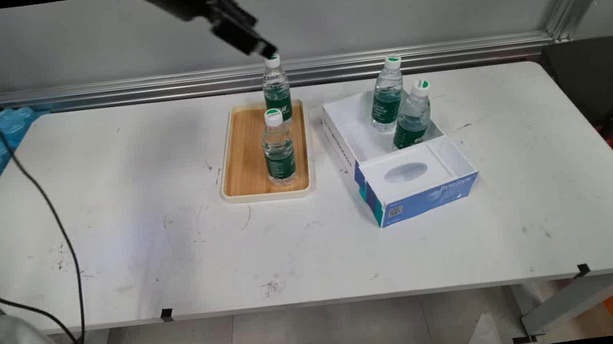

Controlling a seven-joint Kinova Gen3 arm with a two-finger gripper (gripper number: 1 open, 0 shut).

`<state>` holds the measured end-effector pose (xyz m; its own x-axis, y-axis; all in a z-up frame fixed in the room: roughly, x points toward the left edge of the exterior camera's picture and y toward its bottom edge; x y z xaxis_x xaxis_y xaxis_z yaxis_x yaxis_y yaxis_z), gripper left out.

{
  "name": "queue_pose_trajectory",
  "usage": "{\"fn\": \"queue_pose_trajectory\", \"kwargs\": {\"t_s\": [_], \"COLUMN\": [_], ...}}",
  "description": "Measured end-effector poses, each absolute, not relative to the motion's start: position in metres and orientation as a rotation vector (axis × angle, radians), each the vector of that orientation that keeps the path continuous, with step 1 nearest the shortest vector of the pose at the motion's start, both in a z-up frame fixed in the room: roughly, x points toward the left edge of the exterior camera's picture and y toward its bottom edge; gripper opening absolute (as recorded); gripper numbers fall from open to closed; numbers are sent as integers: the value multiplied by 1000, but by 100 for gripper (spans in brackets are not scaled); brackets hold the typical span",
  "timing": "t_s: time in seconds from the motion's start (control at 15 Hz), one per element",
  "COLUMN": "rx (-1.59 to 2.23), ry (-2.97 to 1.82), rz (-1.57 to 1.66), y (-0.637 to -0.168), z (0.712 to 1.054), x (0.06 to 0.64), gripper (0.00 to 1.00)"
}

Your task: Pick up the green bottle from the white box

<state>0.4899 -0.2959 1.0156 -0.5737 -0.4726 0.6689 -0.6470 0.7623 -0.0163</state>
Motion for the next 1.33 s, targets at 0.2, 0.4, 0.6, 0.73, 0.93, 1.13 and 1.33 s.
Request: {"fn": "queue_pose_trajectory", "kwargs": {"t_s": [0.2, 0.4, 0.6, 0.73, 0.93, 1.13, 1.33], "rx": [829, 836, 855, 874, 922, 946, 952], "ry": [-2281, -2270, -2267, -2266, -2269, -2286, -2309], "rz": [335, 323, 314, 309, 299, 297, 294], "y": [-306, -321, -333, -340, -354, -369, -383], "z": [1009, 993, 975, 963, 936, 910, 888], "x": [456, 413, 382, 364, 333, 307, 285], "gripper": [100, 100, 100, 100, 100, 100, 100]}}
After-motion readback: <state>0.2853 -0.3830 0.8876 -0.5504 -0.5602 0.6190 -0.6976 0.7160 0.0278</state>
